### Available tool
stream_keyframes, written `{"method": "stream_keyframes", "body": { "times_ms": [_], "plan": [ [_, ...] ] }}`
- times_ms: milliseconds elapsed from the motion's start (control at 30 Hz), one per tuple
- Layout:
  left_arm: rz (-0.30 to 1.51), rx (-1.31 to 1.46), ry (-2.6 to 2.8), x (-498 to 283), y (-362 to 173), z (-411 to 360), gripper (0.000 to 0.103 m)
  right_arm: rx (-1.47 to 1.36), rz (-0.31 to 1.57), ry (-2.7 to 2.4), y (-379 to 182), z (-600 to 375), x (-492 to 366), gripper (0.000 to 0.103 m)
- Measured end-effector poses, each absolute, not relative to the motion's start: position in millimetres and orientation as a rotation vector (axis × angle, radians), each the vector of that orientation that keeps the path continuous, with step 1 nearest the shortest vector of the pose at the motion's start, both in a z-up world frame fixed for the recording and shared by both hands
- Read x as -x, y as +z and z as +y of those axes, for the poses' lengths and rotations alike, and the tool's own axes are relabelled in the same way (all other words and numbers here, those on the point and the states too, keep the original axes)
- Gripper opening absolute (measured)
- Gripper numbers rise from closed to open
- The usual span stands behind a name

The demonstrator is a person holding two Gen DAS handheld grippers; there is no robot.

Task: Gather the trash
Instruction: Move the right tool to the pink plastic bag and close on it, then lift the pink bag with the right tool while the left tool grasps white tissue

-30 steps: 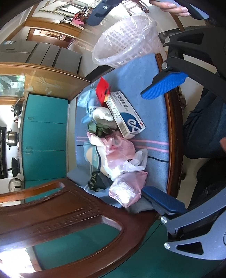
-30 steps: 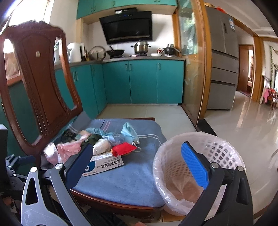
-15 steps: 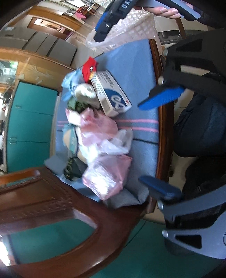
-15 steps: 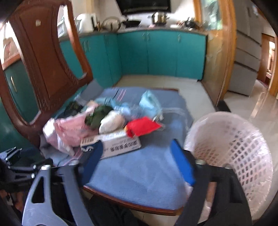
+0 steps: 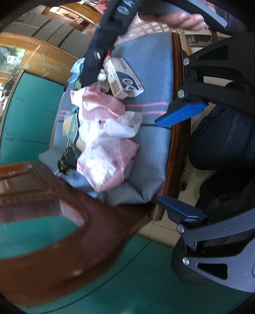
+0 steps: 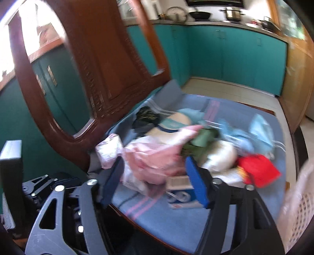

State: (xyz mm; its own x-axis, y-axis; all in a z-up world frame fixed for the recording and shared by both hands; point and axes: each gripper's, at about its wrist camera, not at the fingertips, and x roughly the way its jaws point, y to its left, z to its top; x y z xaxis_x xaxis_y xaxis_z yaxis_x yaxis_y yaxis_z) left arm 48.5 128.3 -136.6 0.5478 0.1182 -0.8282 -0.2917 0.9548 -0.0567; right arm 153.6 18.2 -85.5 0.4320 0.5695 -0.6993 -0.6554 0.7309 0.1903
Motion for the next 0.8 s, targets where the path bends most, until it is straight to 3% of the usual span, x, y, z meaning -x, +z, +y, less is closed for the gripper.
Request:
{"method": "stream_keyframes", "body": {
  "times_ms": [167, 233, 333, 533, 600, 633, 733, 800],
  "plan": [
    [0.956, 0.199, 0.252, -42.4, -136.6, 132.3, 0.077, 0.147, 0.865, 0.751, -100.5, 39.4, -158.6, 0.076],
    [0.955, 0.2, 0.249, -42.1, -136.9, 132.7, 0.077, 0.154, 0.866, 0.741, -102.6, 41.7, -161.7, 0.05],
    [0.953, 0.201, 0.24, -41.4, -136.5, 131.7, 0.077, 0.167, 0.861, 0.733, -101.6, 41.5, -165.1, 0.036],
    [0.941, 0.204, 0.223, -42.7, -133.4, 131.3, 0.075, 0.137, 0.747, 0.739, -79.7, 23.7, -158.4, 0.032],
    [0.933, 0.236, 0.212, -45.9, -130.4, 135.7, 0.049, 0.105, 0.72, 0.746, -70.6, 15.7, -157.7, 0.031],
    [0.933, 0.253, 0.204, -49.9, -129.9, 136.9, 0.044, 0.079, 0.707, 0.76, -64.9, 9.9, -157.9, 0.031],
    [0.913, 0.298, 0.182, -61.6, -123.7, 142.0, 0.043, 0.022, 0.674, 0.801, -49.7, -3.2, -156.4, 0.031],
    [0.892, 0.304, 0.179, -71.3, -119.0, 142.3, 0.051, 0.0, 0.638, 0.815, -37.7, -14.0, -151.2, 0.031]
  ]
}}
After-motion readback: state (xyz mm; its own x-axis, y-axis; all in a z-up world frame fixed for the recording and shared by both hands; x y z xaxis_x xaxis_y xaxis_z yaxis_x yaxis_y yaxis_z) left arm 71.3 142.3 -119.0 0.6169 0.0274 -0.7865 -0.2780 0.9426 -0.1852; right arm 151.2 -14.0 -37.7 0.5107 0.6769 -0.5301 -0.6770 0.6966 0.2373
